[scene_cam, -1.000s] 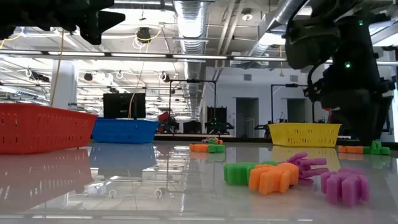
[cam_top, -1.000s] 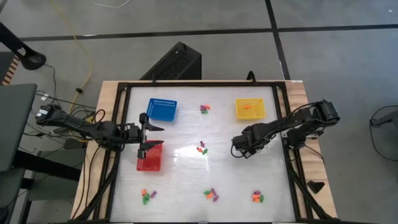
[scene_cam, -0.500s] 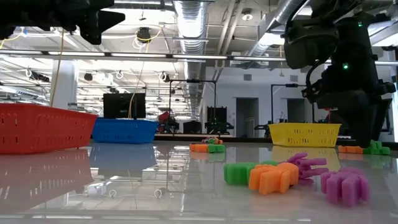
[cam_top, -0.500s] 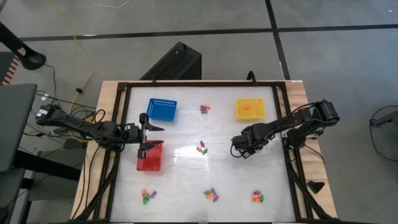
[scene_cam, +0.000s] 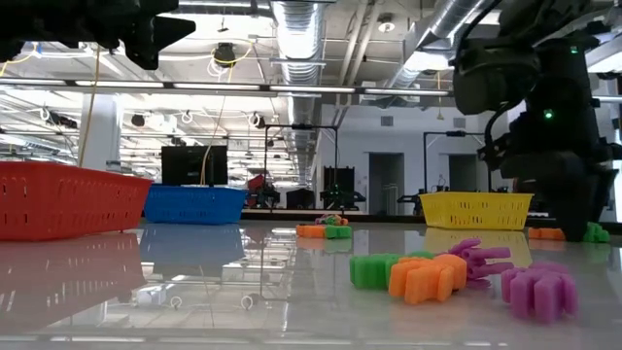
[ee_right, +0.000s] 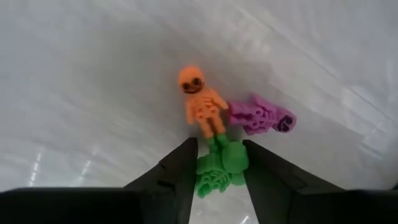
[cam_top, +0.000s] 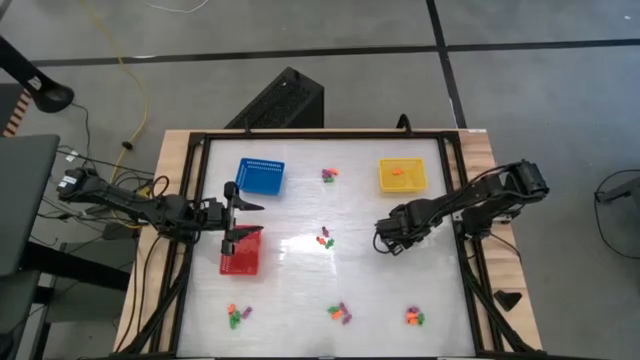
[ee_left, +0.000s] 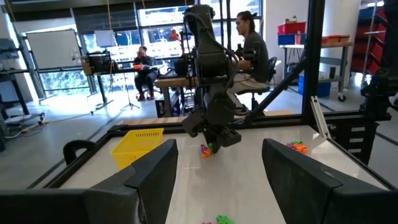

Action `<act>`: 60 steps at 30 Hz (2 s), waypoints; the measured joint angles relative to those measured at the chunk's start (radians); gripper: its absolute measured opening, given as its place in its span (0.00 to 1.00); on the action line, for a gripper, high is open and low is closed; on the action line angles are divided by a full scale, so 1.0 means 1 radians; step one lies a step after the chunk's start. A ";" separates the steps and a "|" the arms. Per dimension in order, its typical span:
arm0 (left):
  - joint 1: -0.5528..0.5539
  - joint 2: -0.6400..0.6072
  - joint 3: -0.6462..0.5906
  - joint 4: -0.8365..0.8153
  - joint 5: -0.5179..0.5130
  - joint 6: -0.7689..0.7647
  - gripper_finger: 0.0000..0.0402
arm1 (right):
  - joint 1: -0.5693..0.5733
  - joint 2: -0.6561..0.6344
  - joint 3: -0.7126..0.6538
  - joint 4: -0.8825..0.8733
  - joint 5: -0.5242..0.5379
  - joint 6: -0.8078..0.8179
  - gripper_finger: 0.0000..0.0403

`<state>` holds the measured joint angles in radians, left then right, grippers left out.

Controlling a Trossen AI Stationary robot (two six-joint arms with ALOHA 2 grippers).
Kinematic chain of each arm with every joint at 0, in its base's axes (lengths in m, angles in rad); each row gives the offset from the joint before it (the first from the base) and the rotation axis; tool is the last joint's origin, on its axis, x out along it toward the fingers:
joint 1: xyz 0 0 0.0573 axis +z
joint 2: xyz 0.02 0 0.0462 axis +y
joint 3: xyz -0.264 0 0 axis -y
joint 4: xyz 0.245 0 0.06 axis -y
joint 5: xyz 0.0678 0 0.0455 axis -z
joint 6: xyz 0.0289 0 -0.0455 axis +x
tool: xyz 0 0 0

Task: Sort Halloween decoration
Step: Put the green skeleton toy into the red bin

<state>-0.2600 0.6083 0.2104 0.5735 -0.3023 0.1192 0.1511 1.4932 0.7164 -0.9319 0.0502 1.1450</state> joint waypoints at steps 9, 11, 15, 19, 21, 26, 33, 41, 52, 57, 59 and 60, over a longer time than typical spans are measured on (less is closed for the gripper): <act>0.000 0.000 0.000 0.000 -0.024 0.000 0.56 | 0.020 0.007 0.086 -0.094 0.001 -0.029 0.21; 0.000 0.000 0.000 0.001 -0.027 0.000 0.56 | 0.020 0.007 0.135 -0.146 0.001 -0.031 0.21; 0.000 0.000 0.000 0.001 -0.026 0.000 0.56 | 0.031 0.007 0.219 -0.249 0.030 -0.034 0.21; 0.000 0.000 0.000 0.000 -0.026 0.000 0.56 | 0.048 0.005 0.273 -0.236 0.067 -0.060 0.21; 0.000 0.000 0.000 0.000 -0.026 0.000 0.56 | 0.056 0.005 0.274 -0.205 0.082 -0.079 0.22; 0.000 0.000 0.000 0.000 -0.026 0.000 0.56 | 0.065 0.017 0.273 -0.182 0.091 -0.099 0.31; 0.000 0.000 0.000 -0.002 -0.026 0.000 0.56 | 0.060 0.045 0.232 -0.159 0.086 -0.099 0.48; 0.000 0.000 0.000 -0.003 -0.026 0.000 0.56 | 0.056 0.072 0.199 -0.084 0.066 -0.099 0.55; 0.000 0.000 0.000 -0.007 -0.026 0.000 0.56 | 0.082 0.083 0.192 -0.028 0.053 -0.123 0.51; 0.000 0.000 0.000 -0.008 -0.026 0.000 0.56 | 0.069 0.083 0.161 -0.021 0.052 -0.126 0.50; 0.000 0.000 0.000 -0.008 -0.026 0.000 0.56 | 0.060 0.083 0.134 -0.014 0.035 -0.130 0.50; 0.000 0.000 0.000 -0.008 -0.026 0.000 0.56 | 0.054 0.081 0.121 -0.004 0.027 -0.132 0.50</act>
<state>-0.2604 0.6083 0.2104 0.5659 -0.3284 0.1192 0.2052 1.5744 0.8374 -0.9355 0.0776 1.0132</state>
